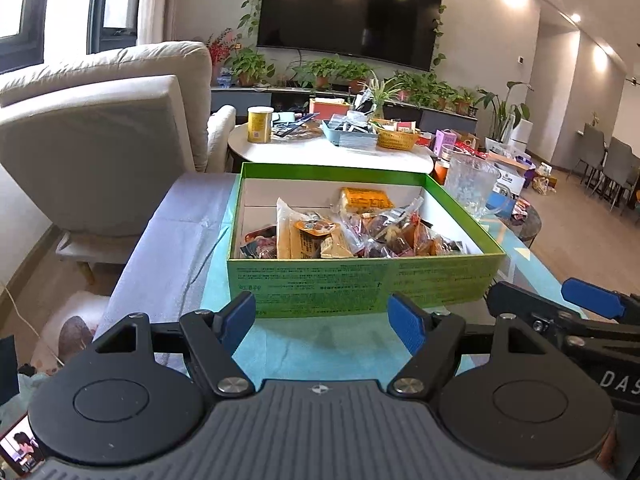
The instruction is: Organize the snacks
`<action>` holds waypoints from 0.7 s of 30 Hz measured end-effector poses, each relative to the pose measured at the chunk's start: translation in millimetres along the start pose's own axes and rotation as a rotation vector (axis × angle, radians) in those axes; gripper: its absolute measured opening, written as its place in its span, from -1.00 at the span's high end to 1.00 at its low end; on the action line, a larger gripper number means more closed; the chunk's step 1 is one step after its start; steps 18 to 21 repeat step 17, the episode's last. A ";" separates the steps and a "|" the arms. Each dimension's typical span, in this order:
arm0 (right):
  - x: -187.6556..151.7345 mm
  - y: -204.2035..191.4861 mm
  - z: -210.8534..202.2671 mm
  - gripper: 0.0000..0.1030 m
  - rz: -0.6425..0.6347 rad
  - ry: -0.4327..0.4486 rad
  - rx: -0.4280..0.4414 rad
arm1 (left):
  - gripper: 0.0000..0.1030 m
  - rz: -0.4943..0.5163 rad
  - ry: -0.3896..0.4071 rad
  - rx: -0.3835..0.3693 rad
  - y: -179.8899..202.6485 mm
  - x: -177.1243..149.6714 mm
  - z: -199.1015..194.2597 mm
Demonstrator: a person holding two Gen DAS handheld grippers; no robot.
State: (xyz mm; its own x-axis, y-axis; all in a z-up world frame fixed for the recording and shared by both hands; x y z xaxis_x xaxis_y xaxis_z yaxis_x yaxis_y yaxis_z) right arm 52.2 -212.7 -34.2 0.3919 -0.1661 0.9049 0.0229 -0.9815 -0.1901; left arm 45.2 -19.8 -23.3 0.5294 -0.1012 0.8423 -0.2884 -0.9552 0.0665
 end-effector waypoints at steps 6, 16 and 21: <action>-2.1 -1.3 -0.9 0.01 -0.003 -0.006 -0.001 | -0.38 0.009 -0.004 -0.002 1.0 -1.4 -2.0; -2.6 -1.2 -1.2 0.01 0.000 -0.006 0.000 | -0.38 0.011 -0.005 -0.003 1.5 -1.4 -3.4; -2.3 -1.3 -1.2 0.01 -0.001 -0.006 0.000 | -0.38 0.009 -0.007 -0.003 1.6 -1.4 -3.5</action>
Point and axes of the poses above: each gripper's, at about its wrist camera, not at the fingertips, and z roughly the way its jaws point, y to its right, x to its top, the point moved 2 cm from there along z, roughly the way its jaws point, and after that the axes turned 3 degrees about z, right-handed, at the moved point
